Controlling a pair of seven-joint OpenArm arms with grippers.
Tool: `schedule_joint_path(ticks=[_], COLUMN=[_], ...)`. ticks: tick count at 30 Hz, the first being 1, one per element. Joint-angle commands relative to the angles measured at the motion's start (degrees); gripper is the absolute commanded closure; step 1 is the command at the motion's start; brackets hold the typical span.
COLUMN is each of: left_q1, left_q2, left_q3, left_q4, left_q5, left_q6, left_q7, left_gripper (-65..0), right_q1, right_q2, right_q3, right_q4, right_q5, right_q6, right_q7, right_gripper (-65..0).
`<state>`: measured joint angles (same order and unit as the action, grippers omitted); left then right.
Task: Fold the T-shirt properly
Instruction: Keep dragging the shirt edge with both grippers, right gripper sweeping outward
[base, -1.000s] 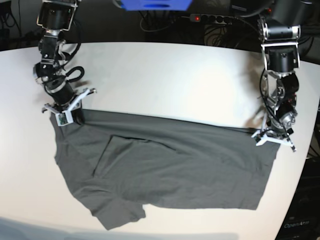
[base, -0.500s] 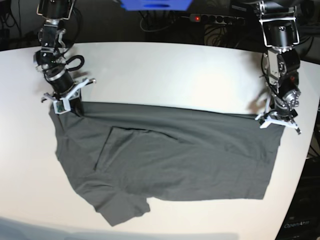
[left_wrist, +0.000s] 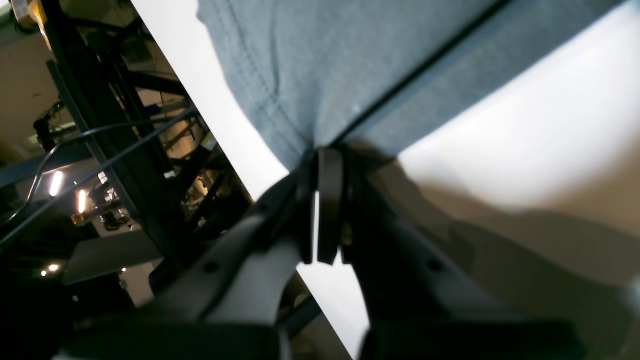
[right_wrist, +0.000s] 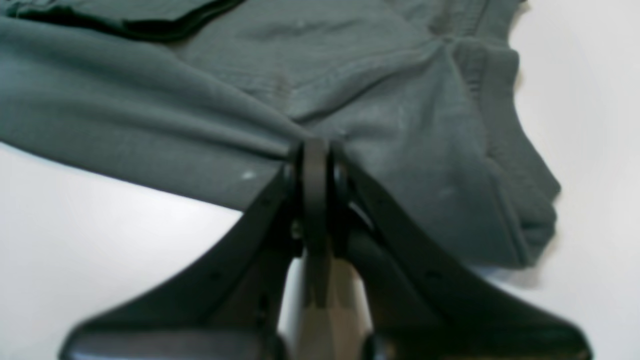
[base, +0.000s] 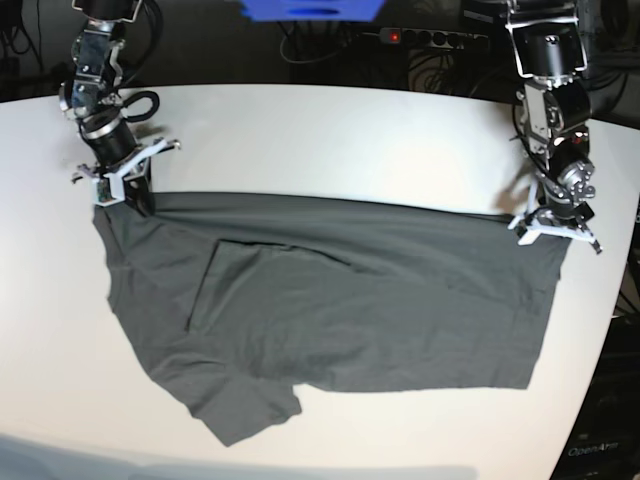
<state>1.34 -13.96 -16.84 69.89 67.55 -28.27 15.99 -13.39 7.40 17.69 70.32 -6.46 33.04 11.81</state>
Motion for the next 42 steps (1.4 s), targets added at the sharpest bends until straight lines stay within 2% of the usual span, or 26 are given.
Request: schedule_joint_path(ticks=[1,14,19,21,32,39,42], left_q1=[1.7,3.0,3.1,3.2,5.4,5.4,5.4], left_q2=[0.5,4.6,6.7,7.7,10.8,10.8,10.7], left_q3=[0.2,0.5,0.5,0.5,0.7,0.7,0.7], left_q4=[-0.4,0.7,1.7,2.3,5.8,5.1,5.1], left_q5=[-1.7,-1.7,-1.6,-1.6,-1.5,-1.5,-1.5], left_q6=[-6.1,-6.1,-6.1,-6.1,-6.1,-6.1,-6.1], left_q7=[0.8,0.8,0.8,0.9,0.9,0.9,0.9], left_gripper=[-2.4,-2.4,-2.4,-2.4,-2.4,-2.4,-2.4], right_q1=[-1.3,-3.0,-2.6,-2.6,-3.8,-8.6,-10.0], right_q2=[0.8,1.7,1.6,1.6,1.5,-0.8,-2.7], right_q3=[1.2,3.4,8.3,10.1,12.6,13.0,13.1], right_q4=[-0.8,-0.5,-0.5,-0.5,1.9,12.9,16.8], right_q5=[-3.5,-3.5,-3.5,-3.5,-3.5,-3.6,-3.7], right_q6=[-1.7,-1.5,4.4,5.6,6.4,6.4,6.4], right_q7=[-7.3,-7.2,-7.6,-7.6,-7.2,-7.2,-7.2], right_gripper=[-0.4,-0.4,-0.4,-0.4,-0.4,-0.4,-0.4])
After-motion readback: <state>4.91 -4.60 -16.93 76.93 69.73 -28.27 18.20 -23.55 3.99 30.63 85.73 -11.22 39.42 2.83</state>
